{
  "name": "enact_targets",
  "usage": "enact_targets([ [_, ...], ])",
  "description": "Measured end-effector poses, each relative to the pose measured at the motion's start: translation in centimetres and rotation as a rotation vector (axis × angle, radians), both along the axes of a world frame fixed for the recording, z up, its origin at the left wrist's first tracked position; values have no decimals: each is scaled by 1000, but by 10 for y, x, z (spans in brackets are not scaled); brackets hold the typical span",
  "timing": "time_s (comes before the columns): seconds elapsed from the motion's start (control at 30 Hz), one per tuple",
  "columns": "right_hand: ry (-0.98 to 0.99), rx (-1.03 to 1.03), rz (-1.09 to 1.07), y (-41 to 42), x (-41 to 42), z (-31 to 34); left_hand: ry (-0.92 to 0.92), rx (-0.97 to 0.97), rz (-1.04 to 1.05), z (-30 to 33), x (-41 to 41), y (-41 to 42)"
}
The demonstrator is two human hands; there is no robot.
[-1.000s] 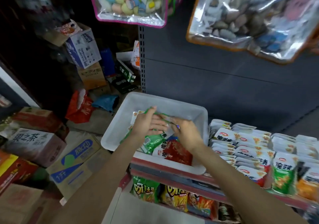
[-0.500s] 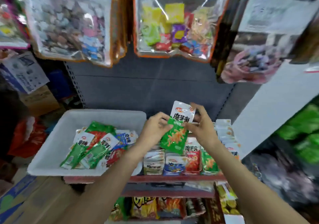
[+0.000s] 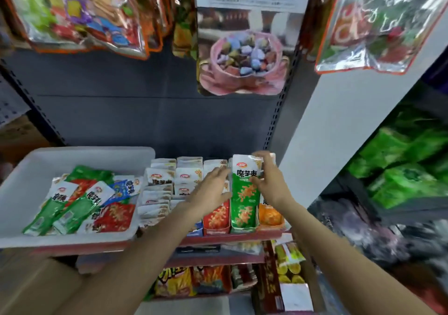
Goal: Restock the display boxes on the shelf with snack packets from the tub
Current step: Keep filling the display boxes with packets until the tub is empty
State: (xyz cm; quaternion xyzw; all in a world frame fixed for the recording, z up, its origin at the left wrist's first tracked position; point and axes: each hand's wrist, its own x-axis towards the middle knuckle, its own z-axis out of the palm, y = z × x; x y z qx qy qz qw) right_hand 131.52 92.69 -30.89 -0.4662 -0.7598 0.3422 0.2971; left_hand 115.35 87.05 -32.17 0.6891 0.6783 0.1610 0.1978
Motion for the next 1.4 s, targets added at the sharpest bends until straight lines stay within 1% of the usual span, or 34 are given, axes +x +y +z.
enact_targets([
  [0.07,-161,38,49,4,-3,-7,-112,-17,70,-1,9,6],
  [0.17,-460,140,89,10,-5,-17,-168,-26,141,-2,21,17],
  [0.2,-530,182,92,10,-5,-18,-152,-13,156,-4,23,21],
  [0.3,-648,292,104,14,-5,-26,-13,24,157,-7,25,25],
  [0.37,-751,321,136,14,-3,-32,39,12,136,-11,25,26],
  [0.43,-806,305,149,14,-1,-37,100,-12,105,-14,26,26],
  [0.53,-797,254,151,15,1,-38,152,-23,102,-16,28,28],
  [0.6,-748,209,147,16,1,-33,130,-21,120,-14,29,27],
  [0.7,-506,154,105,11,-3,-24,-10,13,159,-4,24,22],
  [0.77,-353,137,92,5,-13,-15,-129,97,180,8,16,15],
  [0.83,-280,134,109,-3,-28,-5,-206,193,219,20,2,4],
  [0.97,-219,141,213,-22,-74,13,-176,292,394,28,-47,-29],
  [1.07,-208,163,308,-43,-123,21,-195,318,540,24,-98,-60],
  [1.17,-207,209,407,-69,-181,24,-235,270,710,15,-157,-91],
  [1.27,-326,181,495,-93,-243,10,-294,177,820,-1,-217,-120],
  [1.33,-427,133,517,-107,-284,-9,-258,78,830,-16,-255,-134],
  [1.4,-515,43,553,-118,-319,-34,-210,-41,790,-33,-289,-143],
])
